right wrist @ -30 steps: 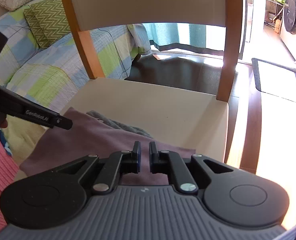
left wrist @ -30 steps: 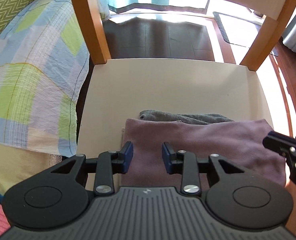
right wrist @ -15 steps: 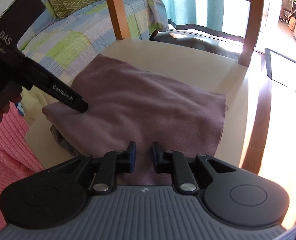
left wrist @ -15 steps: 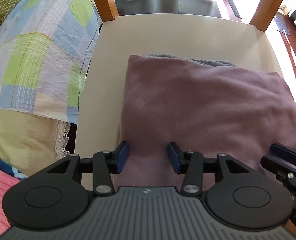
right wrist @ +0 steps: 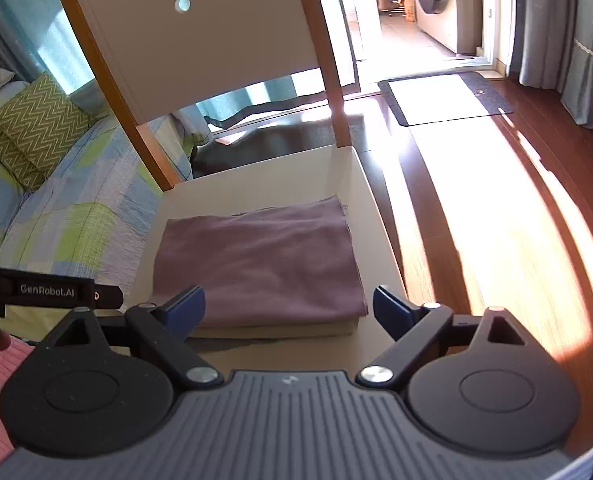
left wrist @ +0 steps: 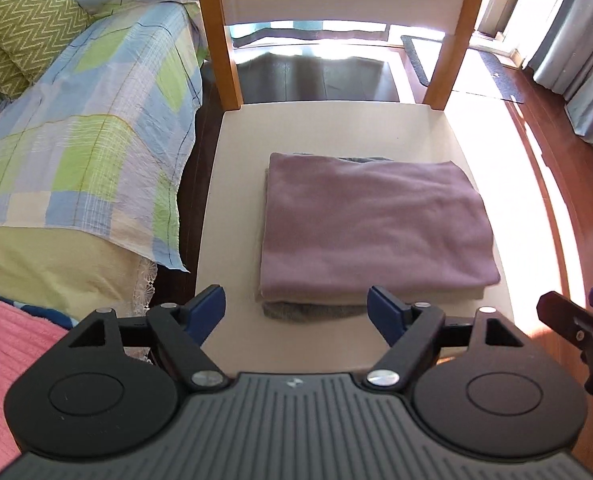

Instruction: Fold clothes

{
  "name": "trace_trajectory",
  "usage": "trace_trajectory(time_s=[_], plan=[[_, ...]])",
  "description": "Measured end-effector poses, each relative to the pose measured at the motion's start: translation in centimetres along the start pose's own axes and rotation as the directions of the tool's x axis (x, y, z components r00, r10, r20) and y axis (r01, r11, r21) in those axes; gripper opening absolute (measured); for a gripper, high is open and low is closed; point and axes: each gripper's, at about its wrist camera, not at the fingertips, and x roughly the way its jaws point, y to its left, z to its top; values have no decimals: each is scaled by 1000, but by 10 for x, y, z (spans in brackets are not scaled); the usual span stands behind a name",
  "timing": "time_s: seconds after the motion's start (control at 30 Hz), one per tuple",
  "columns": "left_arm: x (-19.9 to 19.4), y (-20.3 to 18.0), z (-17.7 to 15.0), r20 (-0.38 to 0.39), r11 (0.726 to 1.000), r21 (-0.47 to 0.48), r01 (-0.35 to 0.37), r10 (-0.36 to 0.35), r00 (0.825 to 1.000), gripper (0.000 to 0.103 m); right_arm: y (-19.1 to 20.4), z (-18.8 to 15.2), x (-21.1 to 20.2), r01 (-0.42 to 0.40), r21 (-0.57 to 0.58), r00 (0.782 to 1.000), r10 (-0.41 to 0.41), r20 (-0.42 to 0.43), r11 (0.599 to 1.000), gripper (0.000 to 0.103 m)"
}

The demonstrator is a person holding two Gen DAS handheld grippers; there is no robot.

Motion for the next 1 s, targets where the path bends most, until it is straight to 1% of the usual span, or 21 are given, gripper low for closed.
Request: trace_trajectory(time_s=[0.03, 0.07, 0.17, 0.37, 0.47, 0.5, 0.6, 0.67, 0.73, 0.8, 0.87, 0.97, 1.0], plan=[[-5, 1, -3, 1, 1000, 2, 2, -2, 1000, 80, 4, -3, -13, 2, 11, 1000, -2, 12, 1000, 100], [-20, 2, -12, 5, 1000, 3, 12, -12, 1000, 80, 7, -7, -29, 2, 20, 1000, -2, 24, 1000, 101], [-60, 8, -36, 25, 999, 3, 42, -42, 999, 80, 18, -14, -64, 1, 22, 998, -3, 56, 1000, 101], [-116, 14, -69, 77, 999, 35, 26, -29, 997, 80, 37, -26, -117, 38, -9, 994, -36, 107, 999, 101], [-140, 19, -80, 93, 999, 33, 17, -20, 995, 80, 43, -30, -140, 48, -21, 992, -45, 115, 999, 101], [-154, 22, -85, 108, 1000, 24, 15, -17, 994, 80, 44, -30, -148, 49, -32, 992, -45, 117, 998, 101], [-181, 29, -91, 127, 998, -4, 61, -60, 990, 82, 46, -29, -171, 59, -66, 991, -51, 121, 996, 101], [-196, 35, -91, 109, 990, -57, 127, -120, 987, 82, 45, -27, -186, 64, -71, 991, -54, 123, 995, 102], [-205, 38, -90, 97, 983, -118, 142, -131, 987, 83, 41, -23, -202, 58, -51, 991, -51, 125, 997, 102], [-211, 38, -88, 104, 986, -118, 119, -107, 989, 83, 41, -19, -208, 51, -55, 991, -44, 128, 997, 102], [-220, 32, -84, 129, 995, -72, 63, -53, 990, 83, 41, -14, -213, 45, -63, 991, -36, 131, 997, 102], [-229, 24, -79, 171, 1000, -19, -9, 12, 985, 83, 41, -7, -219, 36, -80, 990, -25, 140, 996, 102], [-232, 21, -76, 184, 1000, -10, -14, 15, 983, 83, 42, -5, -222, 35, -86, 989, -22, 147, 996, 102]])
